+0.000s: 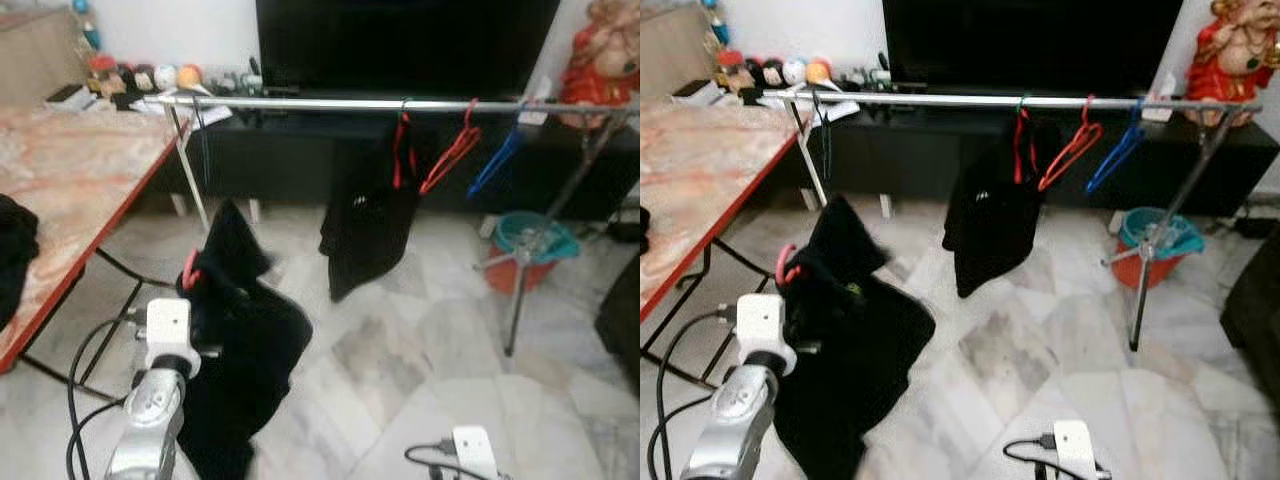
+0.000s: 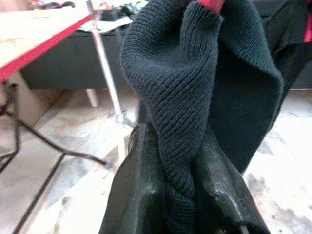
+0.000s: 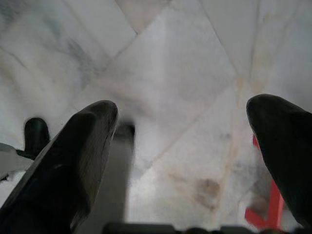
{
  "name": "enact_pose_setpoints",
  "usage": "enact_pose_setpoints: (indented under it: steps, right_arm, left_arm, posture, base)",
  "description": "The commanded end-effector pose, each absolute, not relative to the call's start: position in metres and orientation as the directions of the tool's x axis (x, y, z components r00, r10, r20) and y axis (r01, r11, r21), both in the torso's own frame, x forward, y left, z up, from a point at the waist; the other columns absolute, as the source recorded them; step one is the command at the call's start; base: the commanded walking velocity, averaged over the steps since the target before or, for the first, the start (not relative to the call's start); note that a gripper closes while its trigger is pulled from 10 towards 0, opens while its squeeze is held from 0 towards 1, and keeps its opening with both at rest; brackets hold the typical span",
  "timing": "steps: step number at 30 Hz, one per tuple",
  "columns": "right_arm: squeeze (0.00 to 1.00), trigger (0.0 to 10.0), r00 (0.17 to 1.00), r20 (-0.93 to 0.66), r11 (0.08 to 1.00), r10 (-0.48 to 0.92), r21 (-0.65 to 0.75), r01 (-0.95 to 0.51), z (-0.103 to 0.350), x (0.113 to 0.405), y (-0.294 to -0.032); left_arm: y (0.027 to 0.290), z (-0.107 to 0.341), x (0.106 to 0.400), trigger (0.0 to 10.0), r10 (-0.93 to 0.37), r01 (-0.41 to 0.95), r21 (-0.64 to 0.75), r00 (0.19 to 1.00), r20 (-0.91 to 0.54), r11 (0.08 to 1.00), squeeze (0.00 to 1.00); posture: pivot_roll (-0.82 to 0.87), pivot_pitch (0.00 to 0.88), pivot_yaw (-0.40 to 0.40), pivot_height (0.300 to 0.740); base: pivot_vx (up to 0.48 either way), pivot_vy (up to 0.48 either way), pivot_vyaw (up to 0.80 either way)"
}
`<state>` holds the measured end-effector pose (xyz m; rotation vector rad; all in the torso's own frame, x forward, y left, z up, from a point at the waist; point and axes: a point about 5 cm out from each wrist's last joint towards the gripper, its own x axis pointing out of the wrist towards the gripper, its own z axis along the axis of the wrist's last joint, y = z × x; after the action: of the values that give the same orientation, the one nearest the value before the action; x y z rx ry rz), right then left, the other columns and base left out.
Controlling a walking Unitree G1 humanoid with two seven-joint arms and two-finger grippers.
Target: Hang hanger
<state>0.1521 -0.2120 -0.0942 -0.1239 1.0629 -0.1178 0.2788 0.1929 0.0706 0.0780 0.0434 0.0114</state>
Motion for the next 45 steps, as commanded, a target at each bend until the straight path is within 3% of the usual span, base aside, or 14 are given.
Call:
enact_pose_setpoints:
  steps: [1,45]
  right_arm:
    - [0.0,10.0,0.456,-0.871,0.983,-0.182,-0.177,0.054,-0.095,0.1455,-0.222]
    - [0.0,10.0,0.451,-0.879,0.985,-0.155,-0.172,0.004,-0.0951,0.1461,-0.2209]
  left_arm:
    - [0.1826,0.0789,0.2843,10.0,-0.023,0.023,0.073,1.0,-0.003,0.997,0.0]
    - [0.1764,0.0782,0.2874,10.0,-0.052,0.052,0.08,0.999,-0.003,0.995,0.0]
  posture:
    - [0.11,0.0,-0.013,0.732]
    - [0.1,0.0,-0.011,0.732]
  base:
    - [0.337,0.0,0.0]
    - [0.335,0.0,0.0]
